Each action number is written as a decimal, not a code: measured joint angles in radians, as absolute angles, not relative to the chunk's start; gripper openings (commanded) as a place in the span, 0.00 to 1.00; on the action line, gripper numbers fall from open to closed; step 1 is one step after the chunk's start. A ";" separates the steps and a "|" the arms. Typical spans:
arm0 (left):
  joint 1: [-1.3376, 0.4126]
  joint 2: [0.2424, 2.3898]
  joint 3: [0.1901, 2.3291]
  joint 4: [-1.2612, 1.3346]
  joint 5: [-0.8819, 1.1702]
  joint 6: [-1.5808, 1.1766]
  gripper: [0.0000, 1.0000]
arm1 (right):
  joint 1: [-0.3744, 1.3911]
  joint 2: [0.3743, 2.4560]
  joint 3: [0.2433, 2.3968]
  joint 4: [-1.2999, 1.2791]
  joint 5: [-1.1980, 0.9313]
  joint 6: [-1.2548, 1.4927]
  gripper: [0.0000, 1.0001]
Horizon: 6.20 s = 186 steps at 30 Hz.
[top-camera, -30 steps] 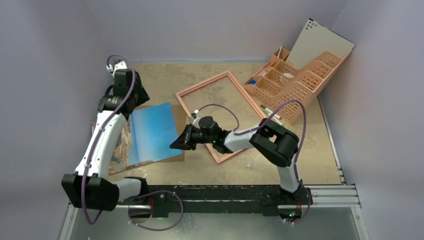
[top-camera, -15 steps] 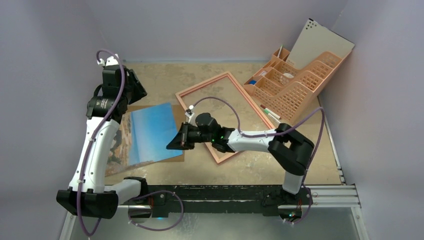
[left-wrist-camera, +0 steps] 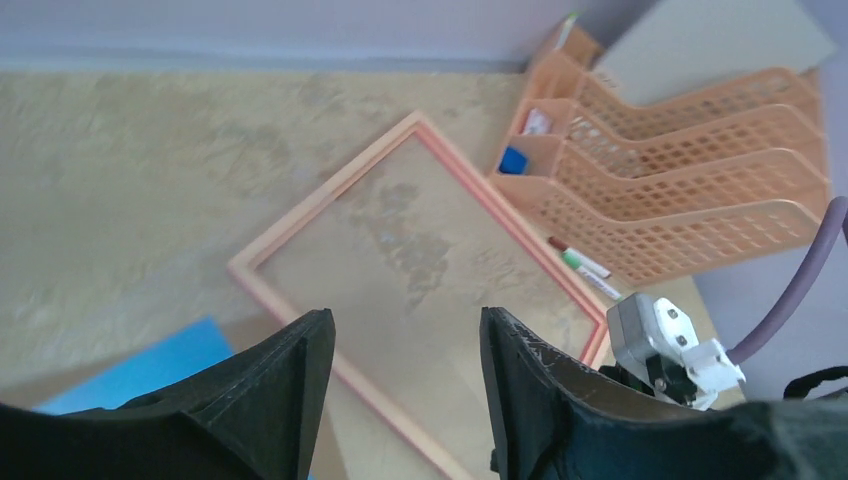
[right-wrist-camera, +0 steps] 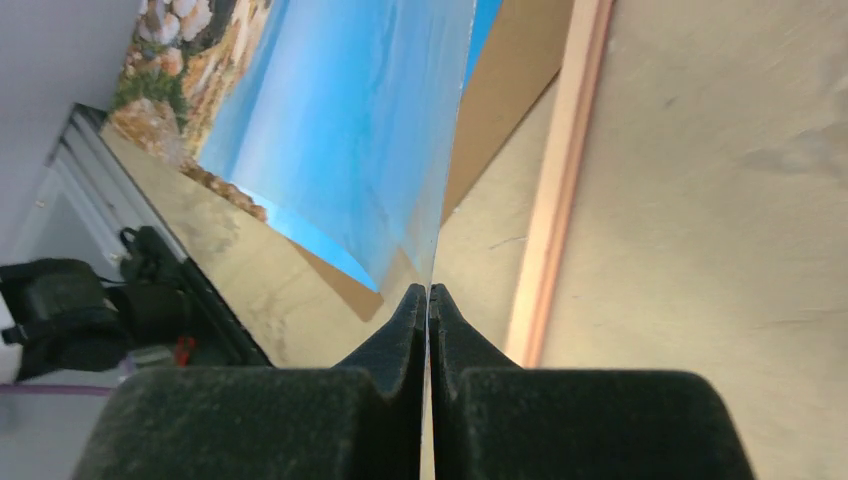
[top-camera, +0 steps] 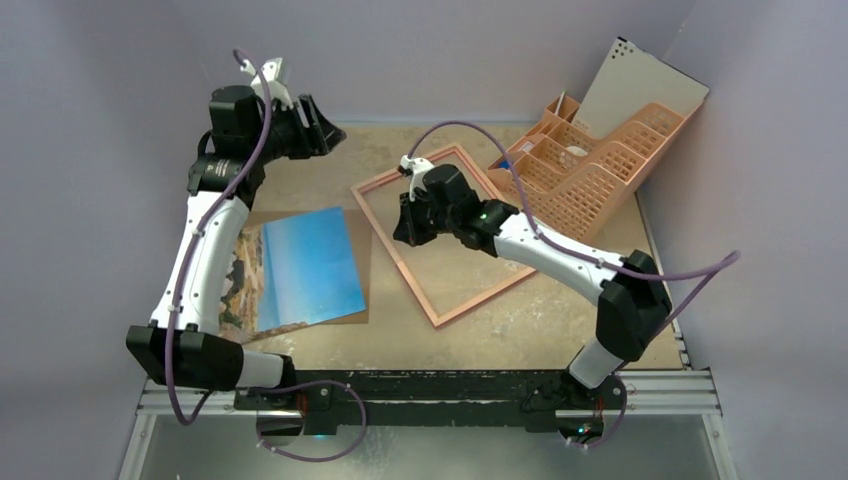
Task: Put the photo into the frame
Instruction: Pick up the photo frame item at the center of the board, then adjust the photo frame at the center of the board.
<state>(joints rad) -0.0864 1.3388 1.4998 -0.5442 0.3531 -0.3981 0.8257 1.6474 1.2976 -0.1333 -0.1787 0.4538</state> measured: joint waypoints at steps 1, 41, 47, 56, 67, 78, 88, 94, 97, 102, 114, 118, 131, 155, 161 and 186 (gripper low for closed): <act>-0.086 1.359 1.530 -0.522 0.395 -0.385 0.61 | 0.823 1.635 1.311 -0.156 -0.167 0.416 0.00; 0.040 1.593 1.326 0.007 1.138 0.223 0.80 | 0.673 1.269 1.379 -0.496 -0.124 0.088 0.00; 0.036 1.675 1.398 0.009 1.235 0.194 0.80 | 0.673 1.227 1.367 -0.496 -0.147 0.085 0.00; 0.016 1.687 1.442 0.021 1.339 0.115 0.79 | 0.673 1.155 1.333 -0.496 -0.213 0.058 0.00; 0.012 1.660 1.416 0.080 1.436 -0.022 0.67 | 0.673 1.083 1.316 -0.467 -0.232 0.040 0.00; 0.011 1.583 1.367 0.188 1.467 -0.139 0.61 | 0.673 1.026 1.316 -0.382 -0.237 0.041 0.00; -0.007 1.583 1.299 0.189 1.498 -0.146 0.32 | 0.673 1.027 1.316 -0.345 -0.258 0.046 0.00; -0.023 1.583 1.298 0.193 1.531 -0.185 0.06 | 0.672 1.025 1.316 -0.337 -0.259 0.050 0.00; -0.023 1.583 1.298 0.218 1.550 -0.224 0.00 | 0.671 1.025 1.316 -0.337 -0.251 0.052 0.00; -0.023 1.583 1.298 0.236 1.561 -0.252 0.00 | 0.670 1.018 1.316 -0.338 -0.221 0.057 0.04; 0.036 1.533 1.305 0.242 1.505 -0.263 0.00 | 0.671 0.992 1.311 -0.331 0.025 0.137 0.91; 0.091 1.473 1.324 0.218 1.422 -0.261 0.00 | 0.671 0.977 1.311 -0.323 0.169 0.184 0.96; 0.100 1.333 1.451 -0.110 0.877 -0.130 0.00 | 0.671 1.044 1.155 -0.286 0.349 0.357 0.77; 0.100 1.225 1.467 -0.229 0.537 -0.157 0.00 | 0.904 1.612 0.955 -0.364 0.324 0.561 0.66; 0.100 1.225 1.467 -0.230 0.537 -0.157 0.00 | 0.980 1.673 0.973 -0.371 0.318 0.561 0.65; 0.100 1.230 1.467 -0.230 0.525 -0.157 0.00 | 1.155 1.922 1.275 -0.255 0.000 0.559 0.65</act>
<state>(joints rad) 0.0998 1.2301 1.4670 -0.2298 0.5251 -0.1570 1.1545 1.9224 1.2755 -0.2554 0.0002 0.5591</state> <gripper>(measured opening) 0.031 0.625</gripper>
